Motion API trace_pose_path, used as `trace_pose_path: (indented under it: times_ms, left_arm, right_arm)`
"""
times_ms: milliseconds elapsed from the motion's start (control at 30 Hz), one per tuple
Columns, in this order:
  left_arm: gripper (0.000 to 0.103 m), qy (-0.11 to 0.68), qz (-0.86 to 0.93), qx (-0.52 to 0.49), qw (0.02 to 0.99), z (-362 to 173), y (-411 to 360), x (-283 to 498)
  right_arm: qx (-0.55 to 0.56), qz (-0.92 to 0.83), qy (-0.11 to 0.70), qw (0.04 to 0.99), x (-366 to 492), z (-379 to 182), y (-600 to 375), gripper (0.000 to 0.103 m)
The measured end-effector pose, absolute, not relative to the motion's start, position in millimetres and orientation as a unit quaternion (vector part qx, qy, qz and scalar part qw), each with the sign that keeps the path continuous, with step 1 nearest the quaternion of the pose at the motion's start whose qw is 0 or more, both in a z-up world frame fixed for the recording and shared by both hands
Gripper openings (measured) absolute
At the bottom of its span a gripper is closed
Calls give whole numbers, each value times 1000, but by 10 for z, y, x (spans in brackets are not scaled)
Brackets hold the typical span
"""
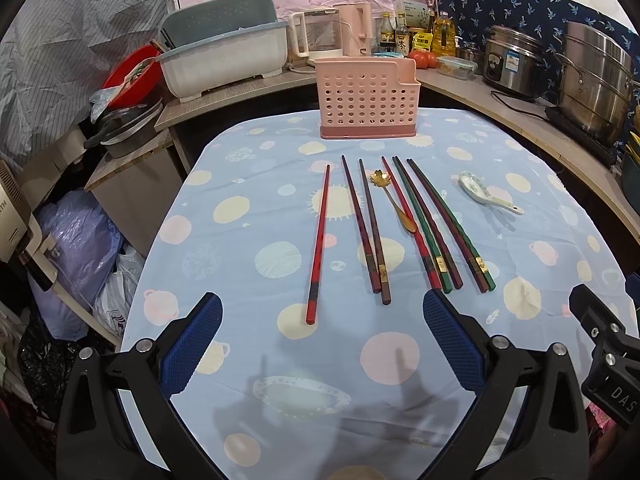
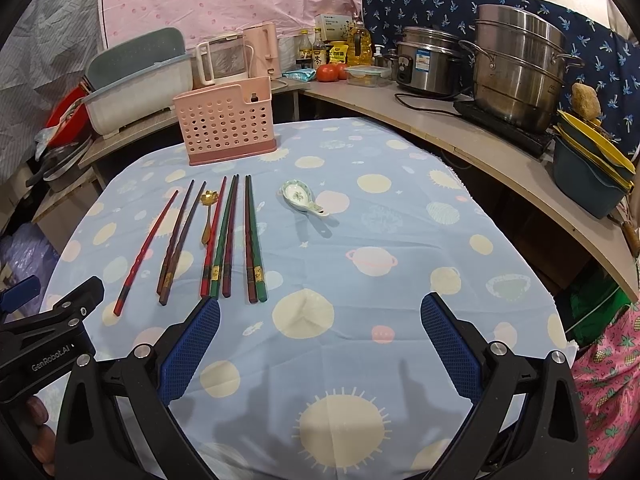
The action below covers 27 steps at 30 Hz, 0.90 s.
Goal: Organize utensils
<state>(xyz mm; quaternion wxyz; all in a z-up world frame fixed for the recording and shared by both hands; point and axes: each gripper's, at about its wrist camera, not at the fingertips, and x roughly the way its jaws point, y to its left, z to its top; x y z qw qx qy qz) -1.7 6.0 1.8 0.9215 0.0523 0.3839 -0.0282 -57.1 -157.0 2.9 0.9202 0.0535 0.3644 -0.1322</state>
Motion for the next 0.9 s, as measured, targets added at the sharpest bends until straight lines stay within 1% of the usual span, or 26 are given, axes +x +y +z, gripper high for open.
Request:
trace_pose_path:
  times_ms: [900]
  left_arm:
    - [96,386,-26,53,921,10,64,-11]
  right_arm:
    - [55,-132,364,920,-578,29,-1573,96]
